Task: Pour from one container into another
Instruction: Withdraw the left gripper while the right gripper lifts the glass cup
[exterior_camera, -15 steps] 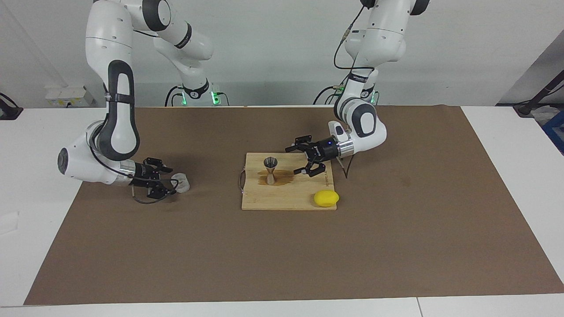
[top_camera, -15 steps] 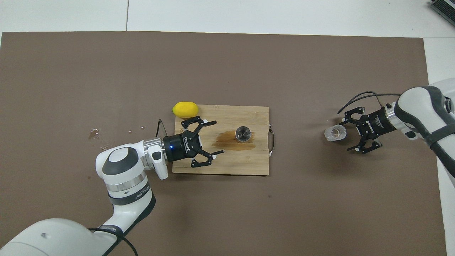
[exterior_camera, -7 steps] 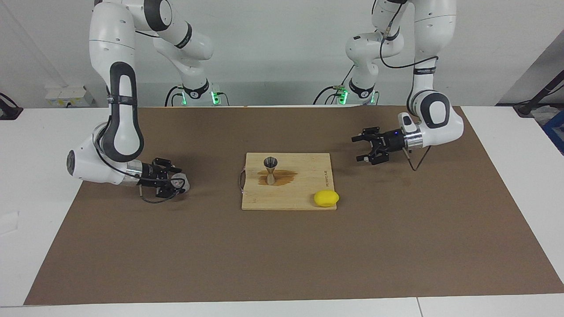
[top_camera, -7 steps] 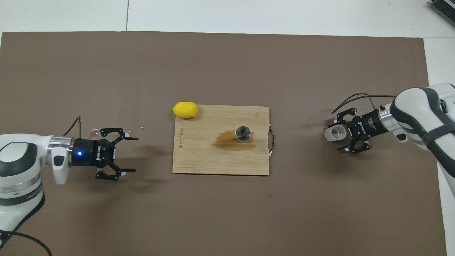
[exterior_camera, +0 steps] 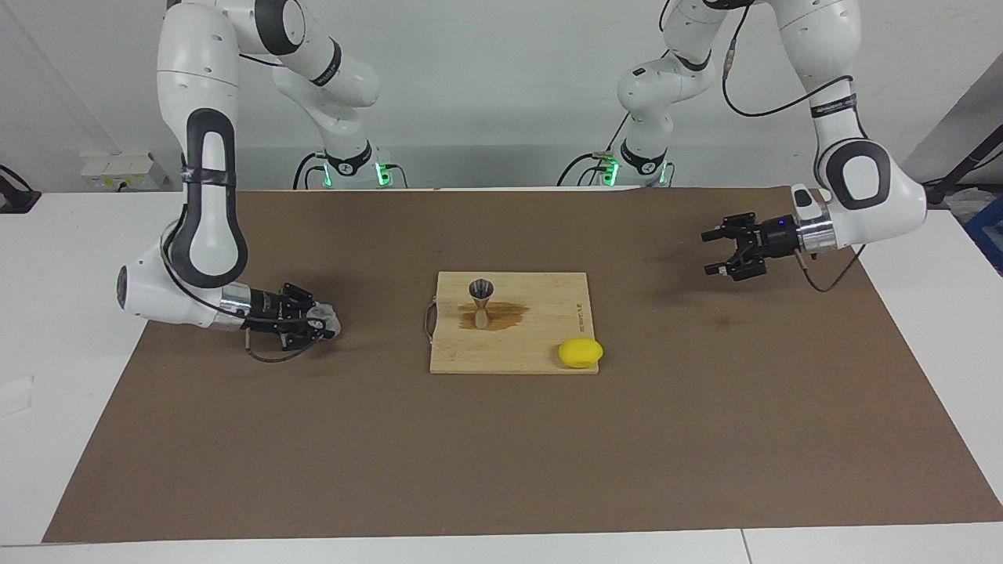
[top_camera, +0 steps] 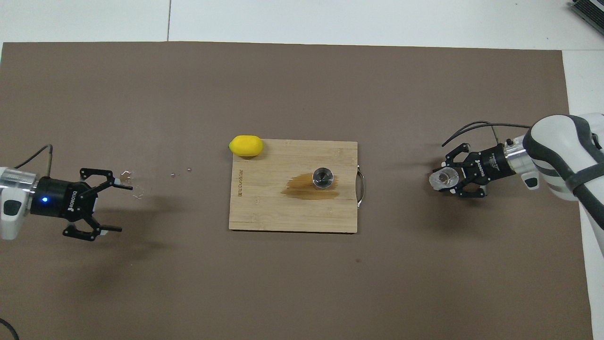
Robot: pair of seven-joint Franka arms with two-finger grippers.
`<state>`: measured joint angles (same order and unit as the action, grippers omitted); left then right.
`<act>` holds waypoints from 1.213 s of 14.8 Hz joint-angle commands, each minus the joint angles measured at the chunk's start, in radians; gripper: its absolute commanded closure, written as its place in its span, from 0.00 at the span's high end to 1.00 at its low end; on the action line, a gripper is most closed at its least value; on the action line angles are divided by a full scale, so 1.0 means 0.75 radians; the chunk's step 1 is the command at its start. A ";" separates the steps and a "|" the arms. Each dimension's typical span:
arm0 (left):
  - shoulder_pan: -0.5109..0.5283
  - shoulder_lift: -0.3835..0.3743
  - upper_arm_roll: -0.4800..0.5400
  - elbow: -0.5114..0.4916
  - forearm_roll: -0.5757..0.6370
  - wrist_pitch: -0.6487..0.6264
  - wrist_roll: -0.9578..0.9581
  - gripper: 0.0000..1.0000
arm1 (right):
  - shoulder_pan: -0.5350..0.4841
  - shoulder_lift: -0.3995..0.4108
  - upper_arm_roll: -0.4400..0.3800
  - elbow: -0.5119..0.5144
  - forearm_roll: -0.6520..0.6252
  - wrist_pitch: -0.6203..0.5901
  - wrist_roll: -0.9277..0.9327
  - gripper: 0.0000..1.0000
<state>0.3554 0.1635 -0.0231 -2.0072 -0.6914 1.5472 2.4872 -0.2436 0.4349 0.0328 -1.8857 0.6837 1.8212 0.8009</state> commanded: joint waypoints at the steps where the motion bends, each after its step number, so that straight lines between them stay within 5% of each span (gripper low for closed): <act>1: 0.027 0.056 -0.012 0.193 0.185 -0.056 -0.064 1.00 | 0.004 -0.095 0.005 -0.042 0.033 -0.015 0.004 0.08; 6: -0.020 0.013 -0.024 0.355 0.368 -0.059 -0.246 1.00 | 0.159 -0.242 0.003 -0.079 0.033 0.012 0.175 0.07; 10: -0.205 -0.005 -0.024 0.528 0.529 -0.087 -0.530 1.00 | 0.314 -0.324 0.001 -0.075 0.017 0.065 0.382 0.07; 18: -0.459 -0.103 -0.029 0.619 0.627 -0.163 -1.168 1.00 | 0.593 -0.322 -0.001 -0.016 -0.108 0.324 0.846 0.05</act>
<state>0.0502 0.1317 -0.0586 -1.5477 -0.2667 1.4500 1.7257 0.1622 0.2037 0.0380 -1.9069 0.6415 2.0294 1.3471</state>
